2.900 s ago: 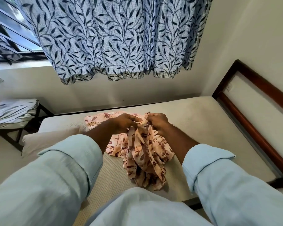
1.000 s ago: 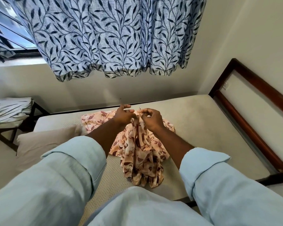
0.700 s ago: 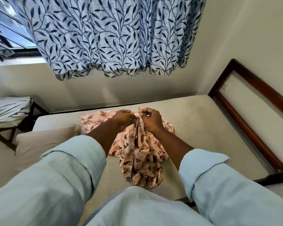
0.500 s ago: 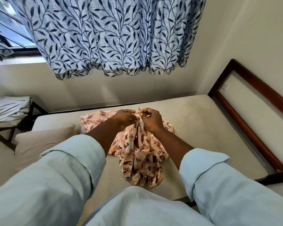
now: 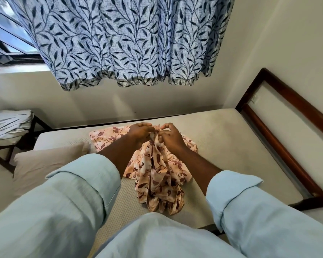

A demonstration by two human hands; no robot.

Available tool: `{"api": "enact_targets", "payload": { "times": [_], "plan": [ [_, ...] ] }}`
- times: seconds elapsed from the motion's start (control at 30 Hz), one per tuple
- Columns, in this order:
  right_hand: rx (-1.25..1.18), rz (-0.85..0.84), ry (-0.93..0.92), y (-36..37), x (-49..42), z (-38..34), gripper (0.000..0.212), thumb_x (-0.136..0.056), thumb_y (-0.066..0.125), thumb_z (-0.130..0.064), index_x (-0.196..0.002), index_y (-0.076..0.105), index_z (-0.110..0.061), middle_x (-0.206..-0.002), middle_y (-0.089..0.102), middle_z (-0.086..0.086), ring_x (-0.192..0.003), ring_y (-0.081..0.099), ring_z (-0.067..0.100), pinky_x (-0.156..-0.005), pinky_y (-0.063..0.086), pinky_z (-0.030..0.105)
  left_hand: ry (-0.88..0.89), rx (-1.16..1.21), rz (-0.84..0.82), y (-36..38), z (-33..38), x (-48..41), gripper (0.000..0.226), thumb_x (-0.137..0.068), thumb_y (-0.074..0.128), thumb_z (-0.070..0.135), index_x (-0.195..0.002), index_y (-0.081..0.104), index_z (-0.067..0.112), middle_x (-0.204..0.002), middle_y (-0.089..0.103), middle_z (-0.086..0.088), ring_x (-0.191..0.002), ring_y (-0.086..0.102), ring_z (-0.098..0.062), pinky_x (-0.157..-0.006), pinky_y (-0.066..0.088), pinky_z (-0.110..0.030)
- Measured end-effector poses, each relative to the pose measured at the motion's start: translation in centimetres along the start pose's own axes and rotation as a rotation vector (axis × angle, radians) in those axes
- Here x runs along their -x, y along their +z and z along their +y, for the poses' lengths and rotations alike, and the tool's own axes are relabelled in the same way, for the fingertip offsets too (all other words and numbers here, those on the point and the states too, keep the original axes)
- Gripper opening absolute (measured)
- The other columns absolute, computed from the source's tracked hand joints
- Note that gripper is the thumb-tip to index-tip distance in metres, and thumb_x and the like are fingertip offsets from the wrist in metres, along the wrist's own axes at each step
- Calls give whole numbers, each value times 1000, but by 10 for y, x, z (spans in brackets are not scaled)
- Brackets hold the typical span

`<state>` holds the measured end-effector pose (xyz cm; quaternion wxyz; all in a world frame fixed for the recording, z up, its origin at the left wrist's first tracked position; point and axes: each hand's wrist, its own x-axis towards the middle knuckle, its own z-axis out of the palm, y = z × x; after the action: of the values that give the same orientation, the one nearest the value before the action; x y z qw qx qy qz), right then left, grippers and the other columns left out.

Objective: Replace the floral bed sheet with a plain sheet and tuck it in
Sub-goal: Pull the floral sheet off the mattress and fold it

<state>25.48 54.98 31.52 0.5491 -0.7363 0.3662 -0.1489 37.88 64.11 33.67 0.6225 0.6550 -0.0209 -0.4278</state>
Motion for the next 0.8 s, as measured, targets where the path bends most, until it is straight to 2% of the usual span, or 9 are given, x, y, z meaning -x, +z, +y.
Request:
{"api": "enact_targets", "payload": {
  "times": [0.07,0.2,0.27,0.33,0.4,0.47,0.6,0.73,0.8],
  "plan": [
    [-29,3,31,0,0,1,16,-101,55,-18,-109,50,-31,-100,71,3,-83,72,23,-80,61,47,-14,-23,32,-1,-2,-5,32,-84,74,-6,-114,66,2,-111,69,-20,-97,73,-28,-82,62,-39],
    [-55,-38,19,0,2,2,12,-101,57,-18,-106,52,-28,-104,70,5,-82,70,21,-76,59,38,-18,-35,81,-3,-2,-9,33,-81,75,-8,-111,65,4,-110,69,-19,-94,72,-27,-73,62,-32],
    [-45,-41,-19,1,2,2,10,-100,60,-21,-106,54,-26,-107,69,3,-91,71,20,-81,60,37,-11,-47,94,-4,-2,-13,33,-80,78,-6,-107,64,7,-109,70,-18,-94,73,-26,-76,62,-34],
    [-36,-18,-52,2,1,4,12,-98,63,-21,-107,56,-23,-109,67,-4,-98,68,12,-86,60,33,20,-98,101,-3,-1,-14,33,-80,79,-3,-106,63,10,-108,71,-14,-97,73,-25,-85,61,-40],
    [-58,8,-35,2,1,3,17,-97,66,-22,-111,56,-23,-108,66,-7,-98,67,8,-86,59,31,80,-145,91,-1,0,-13,33,-80,78,-5,-106,63,10,-108,72,-12,-99,72,-24,-89,60,-44],
    [-119,32,17,4,1,3,21,-96,67,-25,-114,56,-25,-109,68,-4,-96,70,14,-84,61,35,170,-182,53,0,1,-9,36,-78,78,-8,-105,62,8,-108,73,-12,-100,72,-24,-89,60,-44],
    [-185,107,134,7,-2,2,20,-98,60,-37,-115,59,-26,-109,72,3,-91,72,20,-82,63,43,362,-362,6,1,0,-1,42,-74,84,-4,-107,60,6,-102,73,-7,-97,72,-16,-75,61,-30],
    [-245,95,204,7,-3,1,38,-97,57,-55,-111,67,-21,-102,75,4,-91,73,20,-71,58,33,469,-542,-1,3,0,3,41,-72,87,4,-103,61,13,-98,73,0,-93,70,-12,-73,59,-28],
    [-276,79,240,6,-1,0,34,-97,61,-50,-102,71,-18,-95,76,4,-86,72,19,-65,53,28,508,-611,-23,5,0,5,41,-72,87,5,-102,61,16,-99,70,0,-93,69,-12,-74,61,-29]
  ]
}}
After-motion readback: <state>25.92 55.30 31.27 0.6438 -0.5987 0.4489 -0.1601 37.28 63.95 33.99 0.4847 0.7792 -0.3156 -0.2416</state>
